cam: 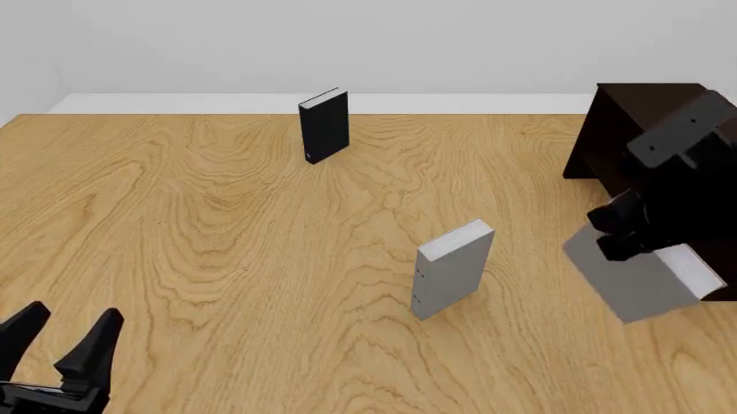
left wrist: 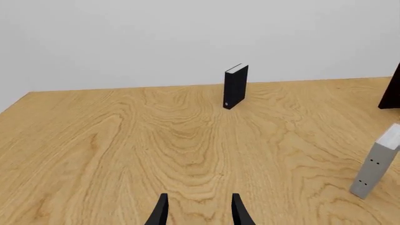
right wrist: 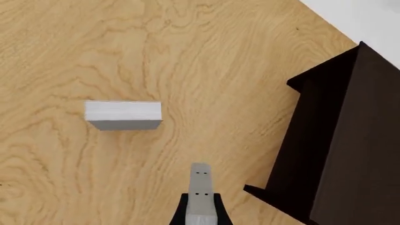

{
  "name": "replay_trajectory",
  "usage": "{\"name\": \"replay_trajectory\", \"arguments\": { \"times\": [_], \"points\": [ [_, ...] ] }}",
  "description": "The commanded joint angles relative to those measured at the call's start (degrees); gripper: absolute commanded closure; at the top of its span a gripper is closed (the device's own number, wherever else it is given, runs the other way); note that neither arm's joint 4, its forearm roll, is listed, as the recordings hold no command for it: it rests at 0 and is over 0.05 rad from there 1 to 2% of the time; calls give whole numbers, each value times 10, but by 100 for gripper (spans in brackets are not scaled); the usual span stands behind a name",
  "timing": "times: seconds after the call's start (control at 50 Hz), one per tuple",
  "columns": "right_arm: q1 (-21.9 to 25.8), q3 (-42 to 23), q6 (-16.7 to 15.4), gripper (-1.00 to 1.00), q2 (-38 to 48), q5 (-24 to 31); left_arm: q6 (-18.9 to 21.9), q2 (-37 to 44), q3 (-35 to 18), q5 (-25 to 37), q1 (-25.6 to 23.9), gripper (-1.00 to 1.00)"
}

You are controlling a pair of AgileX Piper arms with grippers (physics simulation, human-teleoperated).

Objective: Pick up the book on the right and place it on the cabinet shelf.

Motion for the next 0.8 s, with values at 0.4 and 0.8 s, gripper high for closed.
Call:
{"name": "replay_trajectory", "arguments": {
  "times": [0.4, 0.8],
  "points": [
    [55, 34, -128, 100, -53, -195, 3, -1, 0, 0, 0, -100],
    [17, 71, -171, 100, -17, -299, 3, -10, 0, 7, 1, -100]
  ]
}}
